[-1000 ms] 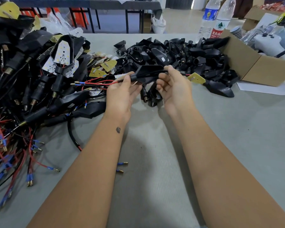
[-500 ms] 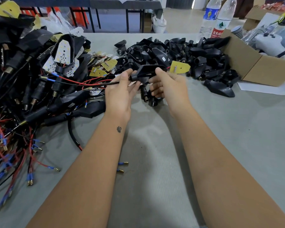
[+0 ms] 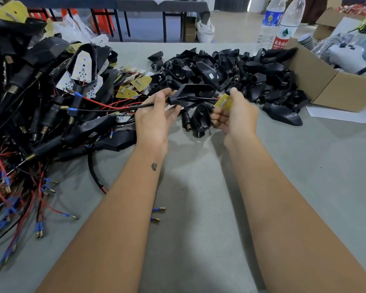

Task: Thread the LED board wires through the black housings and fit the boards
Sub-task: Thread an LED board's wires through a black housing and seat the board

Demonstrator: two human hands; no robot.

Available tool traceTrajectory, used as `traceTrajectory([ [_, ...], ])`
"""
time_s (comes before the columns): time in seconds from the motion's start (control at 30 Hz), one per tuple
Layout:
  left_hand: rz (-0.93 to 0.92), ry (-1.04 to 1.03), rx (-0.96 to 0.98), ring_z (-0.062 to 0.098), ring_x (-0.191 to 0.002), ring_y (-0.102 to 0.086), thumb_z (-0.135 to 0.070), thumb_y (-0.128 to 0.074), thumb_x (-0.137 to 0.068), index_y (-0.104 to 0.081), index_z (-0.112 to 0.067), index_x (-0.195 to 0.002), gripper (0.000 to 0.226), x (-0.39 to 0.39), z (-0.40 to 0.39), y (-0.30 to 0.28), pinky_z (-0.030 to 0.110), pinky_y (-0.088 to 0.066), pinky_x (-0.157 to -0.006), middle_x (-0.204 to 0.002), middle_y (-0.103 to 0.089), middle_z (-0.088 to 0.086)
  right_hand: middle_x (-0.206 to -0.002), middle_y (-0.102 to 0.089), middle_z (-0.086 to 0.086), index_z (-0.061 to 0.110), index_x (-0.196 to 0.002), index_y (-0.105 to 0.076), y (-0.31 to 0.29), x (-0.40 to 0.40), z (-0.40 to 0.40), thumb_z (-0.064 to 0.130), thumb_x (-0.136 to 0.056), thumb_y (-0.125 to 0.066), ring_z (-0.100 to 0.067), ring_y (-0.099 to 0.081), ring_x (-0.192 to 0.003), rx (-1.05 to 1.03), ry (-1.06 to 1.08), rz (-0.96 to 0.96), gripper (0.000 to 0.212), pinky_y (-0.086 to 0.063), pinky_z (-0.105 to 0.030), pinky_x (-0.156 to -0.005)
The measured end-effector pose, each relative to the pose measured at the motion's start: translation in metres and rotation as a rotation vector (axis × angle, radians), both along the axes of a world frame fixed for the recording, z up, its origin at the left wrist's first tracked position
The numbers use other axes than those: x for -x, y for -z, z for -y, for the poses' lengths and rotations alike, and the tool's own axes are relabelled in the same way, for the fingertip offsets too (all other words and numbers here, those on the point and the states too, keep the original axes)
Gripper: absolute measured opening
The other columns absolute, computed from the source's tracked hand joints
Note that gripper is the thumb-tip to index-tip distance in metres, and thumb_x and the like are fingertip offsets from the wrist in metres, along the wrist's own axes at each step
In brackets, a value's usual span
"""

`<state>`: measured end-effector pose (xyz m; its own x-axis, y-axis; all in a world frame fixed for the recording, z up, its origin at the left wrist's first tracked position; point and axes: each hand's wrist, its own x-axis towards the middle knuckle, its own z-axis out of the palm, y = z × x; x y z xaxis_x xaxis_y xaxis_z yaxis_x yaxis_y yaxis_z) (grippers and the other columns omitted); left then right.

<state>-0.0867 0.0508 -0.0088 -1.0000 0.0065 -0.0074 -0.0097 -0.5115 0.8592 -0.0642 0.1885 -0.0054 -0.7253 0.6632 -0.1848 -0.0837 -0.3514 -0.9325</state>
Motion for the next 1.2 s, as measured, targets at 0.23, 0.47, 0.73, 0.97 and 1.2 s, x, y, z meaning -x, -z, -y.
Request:
traceTrajectory([
  [0.23, 0.085, 0.016, -0.033, 0.012, -0.074, -0.070, -0.017, -0.057, -0.098, -0.062, -0.005, -0.091, 0.015, 0.005, 0.003, 0.000, 0.020, -0.058, -0.071, -0.086, -0.070, 0.006, -0.079, -0.063, -0.006, 0.012, -0.101, -0.056, 0.000, 0.001, 0.004, -0.004, -0.084, -0.049, -0.013, -0.057, -0.055, -0.048, -0.041, -0.109, 0.024, -0.048, -0.025, -0.055],
  [0.47, 0.066, 0.041, -0.014, 0.019, -0.080, -0.072, -0.026, -0.052, -0.101, -0.055, -0.014, -0.089, 0.018, 0.008, 0.003, 0.004, 0.027, -0.058, -0.071, -0.094, -0.069, 0.007, -0.078, -0.067, -0.004, 0.010, -0.091, -0.056, 0.003, 0.003, 0.010, -0.003, -0.086, -0.060, -0.017, -0.064, -0.069, -0.195, -0.087, -0.178, 0.015, -0.055, -0.026, -0.066],
  [0.73, -0.053, 0.203, 0.109, 0.021, -0.092, -0.065, -0.012, -0.047, -0.103, -0.064, -0.018, -0.096, 0.020, -0.002, -0.009, 0.005, 0.028, -0.058, -0.084, -0.096, -0.065, 0.004, -0.081, -0.059, -0.015, 0.009, -0.075, -0.056, -0.004, -0.004, 0.016, 0.001, -0.085, -0.060, -0.020, -0.056, -0.069, -0.300, -0.143, -0.114, 0.014, -0.049, -0.026, -0.058],
  [0.97, -0.174, 0.146, 0.070, 0.026, -0.101, -0.068, -0.013, -0.039, -0.106, -0.057, -0.017, -0.098, 0.020, -0.004, -0.012, 0.003, 0.033, -0.056, -0.092, -0.105, -0.067, 0.006, -0.064, -0.056, 0.002, 0.016, -0.080, -0.056, -0.011, -0.008, 0.021, 0.004, -0.081, -0.066, 0.002, -0.047, -0.044, -0.468, -0.023, -0.149, 0.016, -0.036, -0.010, -0.038],
  [1.2, -0.193, 0.098, 0.039, 0.021, -0.103, -0.069, -0.016, -0.036, -0.107, -0.055, -0.017, -0.095, 0.022, -0.002, -0.011, 0.002, 0.029, -0.056, -0.088, -0.108, -0.067, 0.003, -0.068, -0.054, -0.001, 0.015, -0.071, -0.063, -0.007, -0.004, 0.027, 0.014, -0.090, -0.057, -0.010, -0.048, -0.065, -0.536, -0.125, -0.098, 0.020, -0.041, -0.030, -0.067],
])
